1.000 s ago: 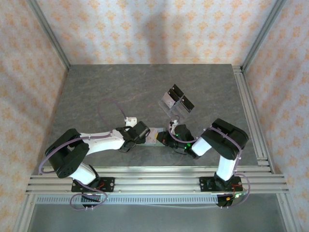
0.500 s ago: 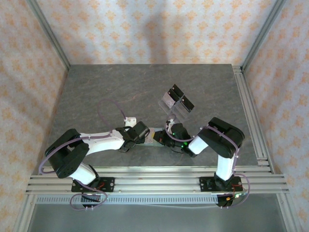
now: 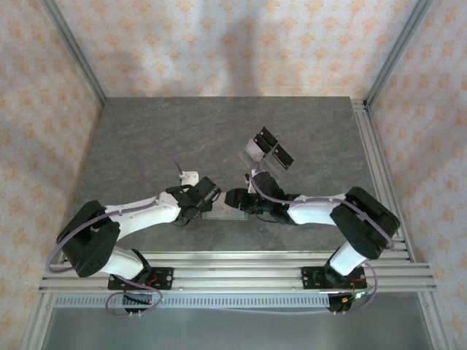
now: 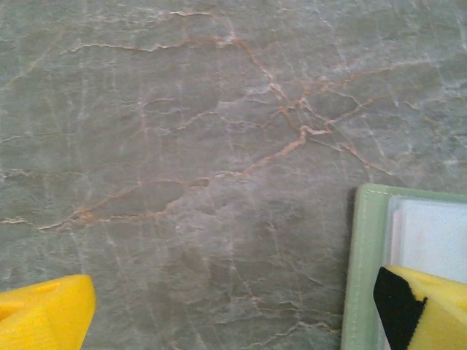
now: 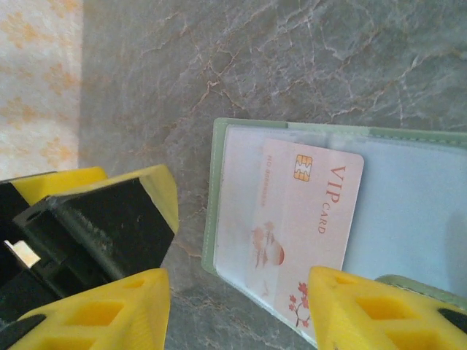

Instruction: Put the credit cards into the card holder

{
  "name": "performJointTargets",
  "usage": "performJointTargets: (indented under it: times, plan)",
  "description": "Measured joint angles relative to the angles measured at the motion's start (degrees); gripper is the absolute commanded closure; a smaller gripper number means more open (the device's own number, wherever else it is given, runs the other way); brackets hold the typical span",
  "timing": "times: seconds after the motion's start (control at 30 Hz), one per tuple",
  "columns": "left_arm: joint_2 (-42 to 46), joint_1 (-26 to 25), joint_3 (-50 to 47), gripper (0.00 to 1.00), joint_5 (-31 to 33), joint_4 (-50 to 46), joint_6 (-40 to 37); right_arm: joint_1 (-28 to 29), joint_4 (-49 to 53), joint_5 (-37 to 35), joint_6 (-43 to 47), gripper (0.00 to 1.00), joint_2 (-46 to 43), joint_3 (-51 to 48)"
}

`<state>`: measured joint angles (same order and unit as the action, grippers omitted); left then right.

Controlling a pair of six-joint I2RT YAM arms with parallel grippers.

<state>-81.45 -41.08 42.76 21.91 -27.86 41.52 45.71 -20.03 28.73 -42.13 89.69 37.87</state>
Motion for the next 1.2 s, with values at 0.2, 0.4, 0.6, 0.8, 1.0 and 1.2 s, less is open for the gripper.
performJointTargets:
  times: [0.2,0.4,0.6,0.8,1.0,1.2]
  plan:
    - [0.1,2.0,-0.6,0.0,0.1,-0.7,-0.7,0.0,18.9,-3.3,7.6,0.81,-1.1,9.7]
    - [0.1,2.3,-3.3,0.0,0.2,-0.7,-0.7,0.0,29.4,-4.9,12.3,0.96,2.5,16.0]
    - [-0.3,2.3,-3.8,0.0,0.1,-0.6,-0.6,0.0,34.3,-5.0,14.0,0.97,6.6,17.1]
    - [-2.8,2.3,-4.2,0.0,-0.5,0.4,-0.4,0.3,35.7,-5.0,14.8,0.98,9.4,18.4]
    - [-3.1,2.3,-4.6,0.0,-0.5,1.5,0.3,0.6,36.0,-5.0,15.3,0.97,11.8,20.5]
    - [-3.4,2.2,-4.6,0.0,-0.7,1.9,0.5,1.3,36.3,-4.8,15.5,0.98,14.0,23.5]
